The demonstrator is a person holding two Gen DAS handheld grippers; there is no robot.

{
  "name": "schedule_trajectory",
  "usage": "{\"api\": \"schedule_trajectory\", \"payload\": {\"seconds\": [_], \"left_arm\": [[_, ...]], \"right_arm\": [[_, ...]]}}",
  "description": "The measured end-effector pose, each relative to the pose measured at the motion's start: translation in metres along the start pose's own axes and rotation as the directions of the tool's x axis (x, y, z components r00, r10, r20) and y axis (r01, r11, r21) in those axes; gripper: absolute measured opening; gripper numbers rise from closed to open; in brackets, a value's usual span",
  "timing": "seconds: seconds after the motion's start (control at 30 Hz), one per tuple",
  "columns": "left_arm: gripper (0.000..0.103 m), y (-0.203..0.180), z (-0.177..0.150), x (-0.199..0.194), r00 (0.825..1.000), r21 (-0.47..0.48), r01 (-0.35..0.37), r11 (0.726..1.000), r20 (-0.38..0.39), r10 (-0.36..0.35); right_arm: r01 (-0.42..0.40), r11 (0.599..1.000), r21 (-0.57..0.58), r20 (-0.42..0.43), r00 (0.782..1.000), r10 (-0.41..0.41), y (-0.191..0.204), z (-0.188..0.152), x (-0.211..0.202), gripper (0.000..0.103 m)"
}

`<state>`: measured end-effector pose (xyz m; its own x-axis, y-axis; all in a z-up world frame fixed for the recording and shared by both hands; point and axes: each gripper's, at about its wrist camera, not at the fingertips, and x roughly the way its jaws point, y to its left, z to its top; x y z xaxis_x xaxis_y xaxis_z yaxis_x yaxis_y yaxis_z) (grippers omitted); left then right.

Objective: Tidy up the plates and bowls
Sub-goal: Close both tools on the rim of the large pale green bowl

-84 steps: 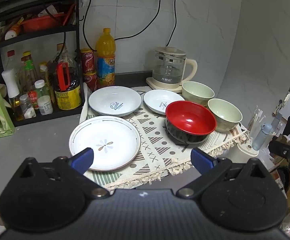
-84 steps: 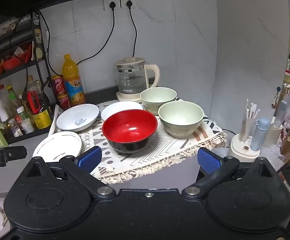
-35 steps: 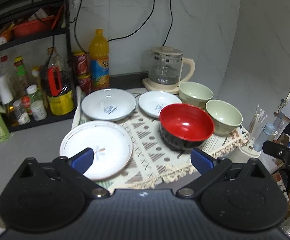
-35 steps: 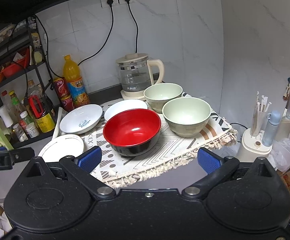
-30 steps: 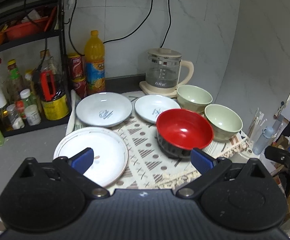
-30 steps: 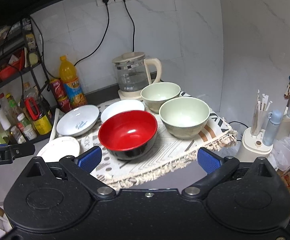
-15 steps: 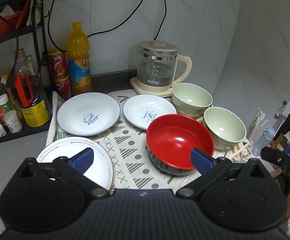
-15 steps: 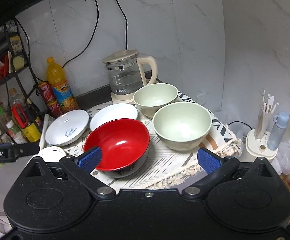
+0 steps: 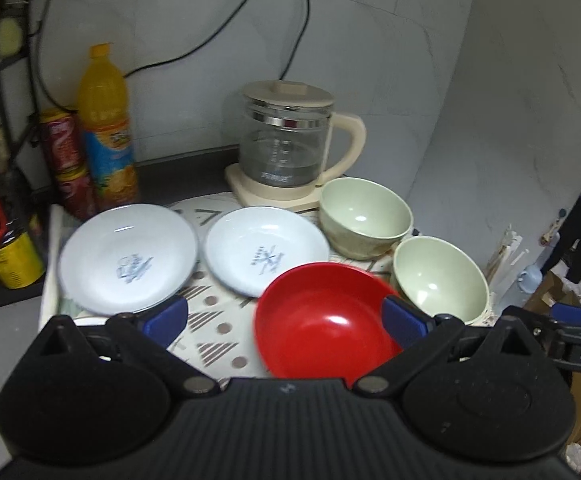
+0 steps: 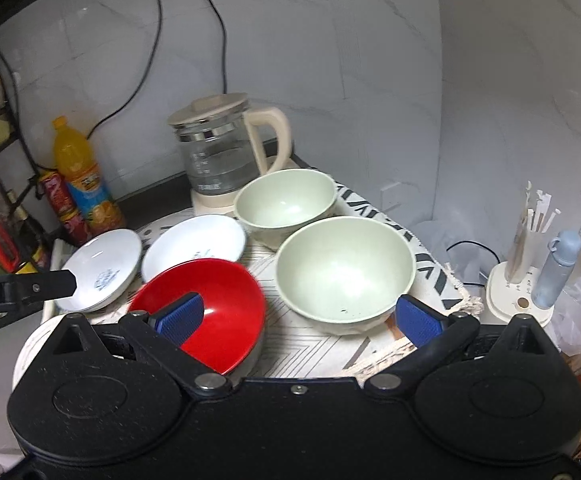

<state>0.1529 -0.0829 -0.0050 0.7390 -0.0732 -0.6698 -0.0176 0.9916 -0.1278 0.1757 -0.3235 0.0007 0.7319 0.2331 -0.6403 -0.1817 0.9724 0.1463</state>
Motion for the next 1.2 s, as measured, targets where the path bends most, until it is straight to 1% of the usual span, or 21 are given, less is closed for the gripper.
{"api": "schedule_trajectory", "payload": {"seconds": [0.13, 0.27, 0.33, 0.4, 0.47, 0.53, 0.6, 0.7, 0.77, 0.87, 0.9, 0.97, 1.03, 1.13, 1.2], "left_arm": [[0.102, -0.009, 0.010, 0.020, 0.999, 0.026, 0.024, 0.999, -0.021, -0.023], [0.102, -0.019, 0.018, 0.038, 0.997, 0.054, 0.067, 0.996, -0.033, -0.065], [0.101, -0.025, 0.022, 0.048, 0.996, 0.066, 0.081, 0.995, -0.044, -0.078], [0.101, -0.029, 0.025, 0.057, 0.994, 0.075, 0.099, 0.992, -0.055, -0.095], [0.101, -0.033, 0.028, 0.066, 0.992, 0.084, 0.113, 0.990, -0.072, -0.107], [0.101, -0.038, 0.031, 0.075, 0.987, 0.088, 0.144, 0.986, -0.082, -0.137], [0.101, -0.043, 0.033, 0.082, 0.986, 0.099, 0.154, 0.983, -0.083, -0.147], [0.101, -0.049, 0.036, 0.095, 0.977, 0.094, 0.197, 0.976, -0.099, -0.188], [0.101, -0.055, 0.038, 0.106, 0.973, 0.114, 0.206, 0.972, -0.127, -0.192], [0.101, -0.060, 0.042, 0.119, 0.963, 0.122, 0.243, 0.962, -0.149, -0.224], [0.101, -0.061, 0.043, 0.122, 0.958, 0.120, 0.259, 0.958, -0.156, -0.239], [0.101, -0.066, 0.045, 0.130, 0.957, 0.139, 0.266, 0.954, -0.159, -0.244], [0.101, -0.071, 0.047, 0.138, 0.953, 0.161, 0.277, 0.947, -0.171, -0.249], [0.097, -0.079, 0.049, 0.151, 0.946, 0.195, 0.298, 0.934, -0.190, -0.263], [0.097, -0.085, 0.049, 0.160, 0.943, 0.221, 0.304, 0.927, -0.205, -0.260]], "right_arm": [[0.032, 0.999, 0.026, -0.011, 0.999, -0.032, -0.009, 0.007, 0.012, 0.103], [0.047, 0.998, 0.045, -0.026, 0.999, -0.046, -0.020, 0.011, 0.023, 0.103], [0.050, 0.997, 0.055, -0.039, 0.998, -0.048, -0.024, 0.012, 0.027, 0.102], [0.057, 0.997, 0.058, -0.053, 0.997, -0.054, -0.027, 0.013, 0.031, 0.097], [0.071, 0.996, 0.059, -0.063, 0.996, -0.068, -0.029, 0.014, 0.033, 0.097], [0.079, 0.995, 0.062, -0.068, 0.995, -0.075, -0.033, 0.015, 0.037, 0.097], [0.097, 0.993, 0.072, -0.077, 0.993, -0.092, -0.037, 0.016, 0.042, 0.097], [0.105, 0.991, 0.084, -0.089, 0.991, -0.097, -0.042, 0.017, 0.049, 0.097], [0.107, 0.990, 0.087, -0.098, 0.990, -0.099, -0.045, 0.017, 0.055, 0.098], [0.148, 0.984, 0.097, -0.128, 0.983, -0.135, -0.050, 0.016, 0.065, 0.099], [0.149, 0.983, 0.107, -0.130, 0.982, -0.135, -0.053, 0.015, 0.068, 0.099], [0.128, 0.981, 0.143, -0.129, 0.985, -0.110, -0.059, 0.013, 0.073, 0.102], [0.112, 0.979, 0.173, -0.129, 0.988, -0.090, -0.064, 0.012, 0.078, 0.103], [0.187, 0.972, 0.140, -0.136, 0.976, -0.168, -0.065, 0.011, 0.085, 0.103], [0.191, 0.973, 0.133, -0.132, 0.976, -0.173, -0.067, 0.011, 0.088, 0.103]]}}
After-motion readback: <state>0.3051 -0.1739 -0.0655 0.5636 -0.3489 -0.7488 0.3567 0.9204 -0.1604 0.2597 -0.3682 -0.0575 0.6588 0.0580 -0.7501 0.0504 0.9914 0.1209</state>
